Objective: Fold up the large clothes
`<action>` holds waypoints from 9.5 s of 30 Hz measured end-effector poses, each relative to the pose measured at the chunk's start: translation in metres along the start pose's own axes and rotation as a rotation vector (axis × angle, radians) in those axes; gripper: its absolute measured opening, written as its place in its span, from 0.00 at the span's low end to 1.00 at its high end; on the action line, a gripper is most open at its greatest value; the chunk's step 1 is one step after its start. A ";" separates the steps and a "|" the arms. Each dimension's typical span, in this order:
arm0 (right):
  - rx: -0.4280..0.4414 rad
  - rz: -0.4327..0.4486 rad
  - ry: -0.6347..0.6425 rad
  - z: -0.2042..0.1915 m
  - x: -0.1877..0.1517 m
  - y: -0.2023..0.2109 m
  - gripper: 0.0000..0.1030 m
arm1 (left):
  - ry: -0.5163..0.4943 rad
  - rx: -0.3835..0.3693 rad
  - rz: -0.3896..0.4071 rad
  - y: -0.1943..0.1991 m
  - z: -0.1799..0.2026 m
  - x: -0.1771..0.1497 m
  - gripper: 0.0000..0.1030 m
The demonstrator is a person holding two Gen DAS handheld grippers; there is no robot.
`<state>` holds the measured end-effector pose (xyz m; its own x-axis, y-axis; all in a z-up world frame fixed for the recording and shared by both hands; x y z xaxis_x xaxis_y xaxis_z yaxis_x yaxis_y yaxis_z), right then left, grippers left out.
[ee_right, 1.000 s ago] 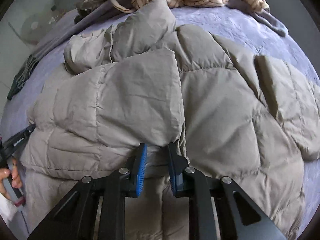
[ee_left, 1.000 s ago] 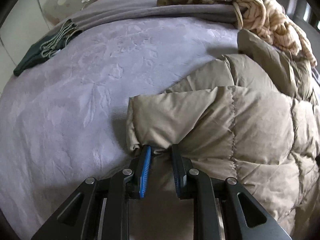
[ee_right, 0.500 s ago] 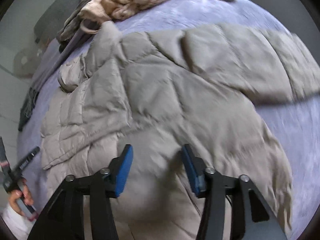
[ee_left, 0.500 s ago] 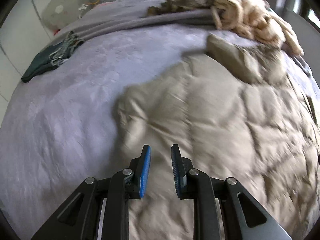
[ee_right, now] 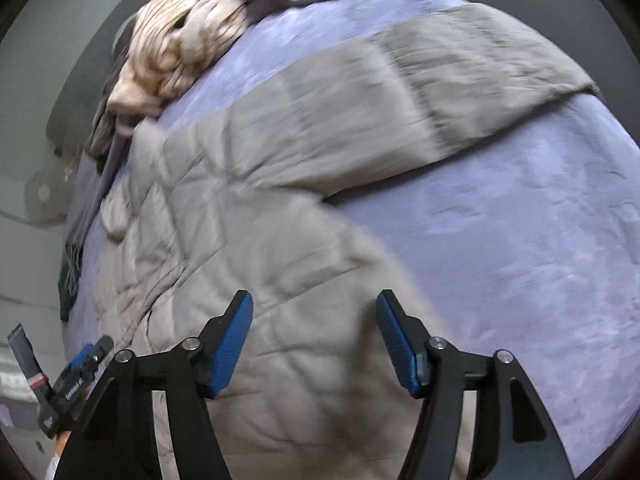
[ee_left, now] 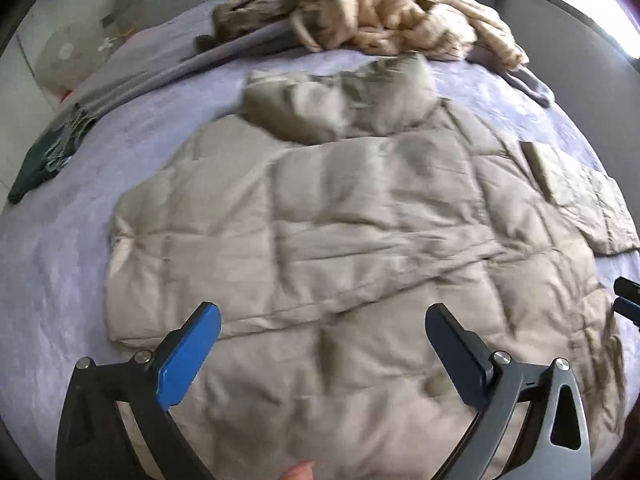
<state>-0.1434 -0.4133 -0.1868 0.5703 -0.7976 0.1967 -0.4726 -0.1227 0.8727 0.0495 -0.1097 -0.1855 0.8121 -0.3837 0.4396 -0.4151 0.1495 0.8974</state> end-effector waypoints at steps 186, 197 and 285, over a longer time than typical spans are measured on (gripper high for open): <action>-0.161 -0.047 0.227 -0.033 0.006 -0.002 0.48 | 0.187 0.023 -0.116 0.011 -0.080 -0.041 0.44; -0.087 -0.156 0.242 -0.055 -0.041 0.022 0.59 | 0.205 0.035 -0.141 0.082 -0.063 -0.103 0.92; 0.304 -0.232 -0.428 0.024 -0.173 0.032 0.91 | 0.713 -0.394 -0.185 0.093 -0.158 -0.265 0.14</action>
<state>-0.2731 -0.2934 -0.2033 0.3893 -0.8898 -0.2383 -0.5758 -0.4370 0.6910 -0.1398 0.1499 -0.2124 0.9729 0.2155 0.0832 -0.1831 0.4993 0.8469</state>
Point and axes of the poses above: each gripper's, at about its wrist camera, not at the fingertips, and y roughly against the way its jaws point, z to its right, x to its top, the point moved 2 cm from there along -y, roughly the way its jaws point, and after that the axes turned 1 degree about x, right-handed, at the moved point
